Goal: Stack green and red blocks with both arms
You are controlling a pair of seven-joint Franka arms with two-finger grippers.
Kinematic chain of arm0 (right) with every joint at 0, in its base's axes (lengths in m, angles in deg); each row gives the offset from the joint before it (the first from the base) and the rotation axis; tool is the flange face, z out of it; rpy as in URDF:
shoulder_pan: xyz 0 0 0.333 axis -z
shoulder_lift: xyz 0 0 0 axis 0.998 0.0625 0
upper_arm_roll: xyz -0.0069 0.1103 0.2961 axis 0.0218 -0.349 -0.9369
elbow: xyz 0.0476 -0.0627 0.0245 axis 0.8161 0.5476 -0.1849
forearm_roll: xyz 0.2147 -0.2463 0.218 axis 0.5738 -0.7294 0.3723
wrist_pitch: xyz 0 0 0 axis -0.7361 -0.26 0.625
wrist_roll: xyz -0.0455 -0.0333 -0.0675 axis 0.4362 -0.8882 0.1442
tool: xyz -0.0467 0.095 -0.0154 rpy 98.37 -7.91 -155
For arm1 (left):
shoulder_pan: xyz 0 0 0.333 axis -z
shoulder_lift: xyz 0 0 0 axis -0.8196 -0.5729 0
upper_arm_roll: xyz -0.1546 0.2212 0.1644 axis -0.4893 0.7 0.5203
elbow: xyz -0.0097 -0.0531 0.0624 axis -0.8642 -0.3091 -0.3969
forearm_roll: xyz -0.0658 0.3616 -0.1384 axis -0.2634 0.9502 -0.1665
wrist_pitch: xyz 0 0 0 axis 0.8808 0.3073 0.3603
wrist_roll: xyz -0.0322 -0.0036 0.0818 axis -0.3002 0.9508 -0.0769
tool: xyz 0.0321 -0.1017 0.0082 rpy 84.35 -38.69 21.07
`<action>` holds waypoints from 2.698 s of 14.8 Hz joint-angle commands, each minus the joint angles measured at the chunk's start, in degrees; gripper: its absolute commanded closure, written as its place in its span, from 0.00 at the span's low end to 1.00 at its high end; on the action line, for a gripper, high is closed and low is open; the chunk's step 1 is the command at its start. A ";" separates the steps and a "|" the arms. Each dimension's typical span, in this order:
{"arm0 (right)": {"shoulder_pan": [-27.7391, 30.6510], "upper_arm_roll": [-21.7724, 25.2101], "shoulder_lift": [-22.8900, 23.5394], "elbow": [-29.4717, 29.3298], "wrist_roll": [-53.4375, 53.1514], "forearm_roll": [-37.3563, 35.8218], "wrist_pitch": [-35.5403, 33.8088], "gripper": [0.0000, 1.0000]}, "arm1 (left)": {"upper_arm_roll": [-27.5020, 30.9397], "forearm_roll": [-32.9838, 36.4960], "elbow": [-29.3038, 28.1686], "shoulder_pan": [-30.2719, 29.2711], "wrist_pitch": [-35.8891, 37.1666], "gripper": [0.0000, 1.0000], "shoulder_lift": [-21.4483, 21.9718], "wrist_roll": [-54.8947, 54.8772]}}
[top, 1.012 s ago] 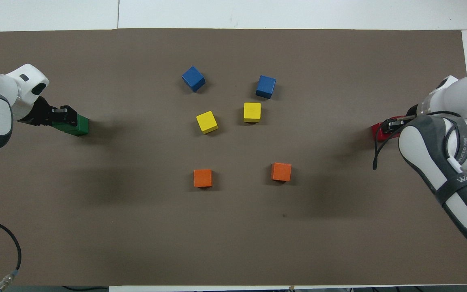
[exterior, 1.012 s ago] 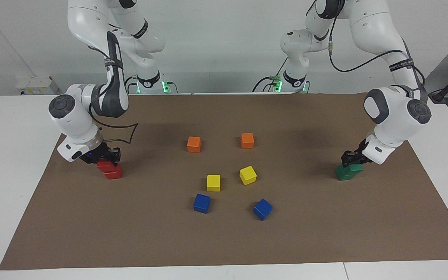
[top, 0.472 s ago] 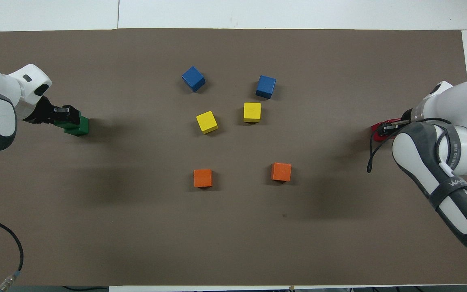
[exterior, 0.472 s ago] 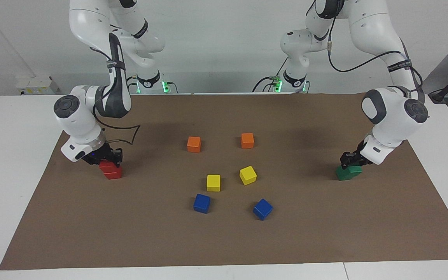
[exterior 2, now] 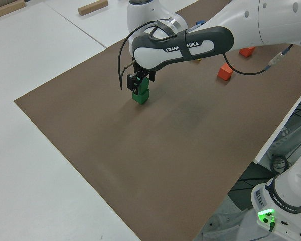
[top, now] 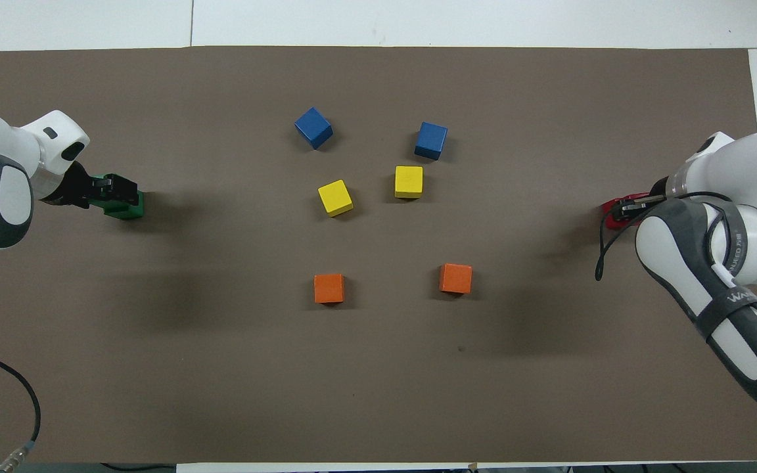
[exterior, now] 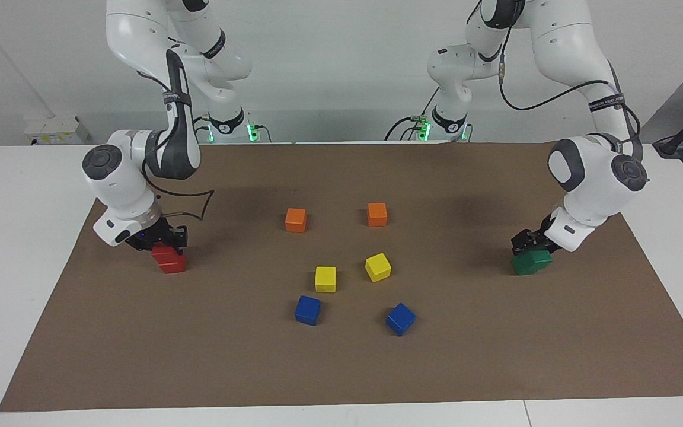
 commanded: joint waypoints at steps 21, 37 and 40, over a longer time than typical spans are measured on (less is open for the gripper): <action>0.89 -0.37 -1.10 2.03 2.07 -0.35 1.42 1.00 | 0.52 0.58 -0.65 0.74 19.95 0.00 21.86 3.32; 0.80 -0.29 -1.01 1.95 1.63 -0.35 1.43 0.00 | 0.87 4.27 3.39 3.64 21.15 0.00 19.05 11.05; 1.07 -0.29 -1.01 1.86 1.71 -0.35 1.51 0.00 | 0.87 4.27 3.21 3.73 21.15 0.00 19.40 11.05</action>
